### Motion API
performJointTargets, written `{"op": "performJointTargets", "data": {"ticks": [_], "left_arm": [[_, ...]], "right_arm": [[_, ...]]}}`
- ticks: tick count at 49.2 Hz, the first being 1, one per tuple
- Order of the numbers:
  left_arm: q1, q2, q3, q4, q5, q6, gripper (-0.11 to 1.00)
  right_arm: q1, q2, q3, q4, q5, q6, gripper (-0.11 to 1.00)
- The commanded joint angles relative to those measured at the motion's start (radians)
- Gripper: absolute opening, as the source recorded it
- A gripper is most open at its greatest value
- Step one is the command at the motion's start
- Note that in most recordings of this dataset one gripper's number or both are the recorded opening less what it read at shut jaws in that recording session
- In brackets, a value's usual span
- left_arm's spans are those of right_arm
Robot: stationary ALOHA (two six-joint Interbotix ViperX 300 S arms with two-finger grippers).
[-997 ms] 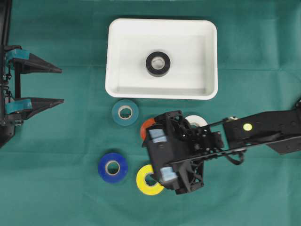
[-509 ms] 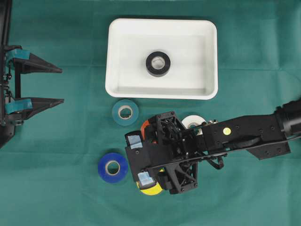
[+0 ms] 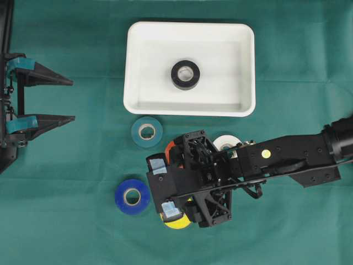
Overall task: Pick up the tape from a random location and place it into the white case.
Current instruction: 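Reach the right gripper toward the yellow tape roll, then lower the open right gripper onto the yellow tape roll's rim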
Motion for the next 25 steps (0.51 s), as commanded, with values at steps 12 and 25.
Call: {"op": "performJointTargets", "data": {"ticks": [12, 25], "left_arm": [[-0.002, 0.009, -0.011, -0.002, -0.005, -0.002, 0.91], [-0.002, 0.008, -0.012, -0.003, -0.005, -0.002, 0.91]], "right_arm": [[-0.003, -0.011, -0.023, -0.002, -0.008, 0.002, 0.91], [-0.002, -0.009, -0.023, -0.002, -0.015, 0.002, 0.91]]}}
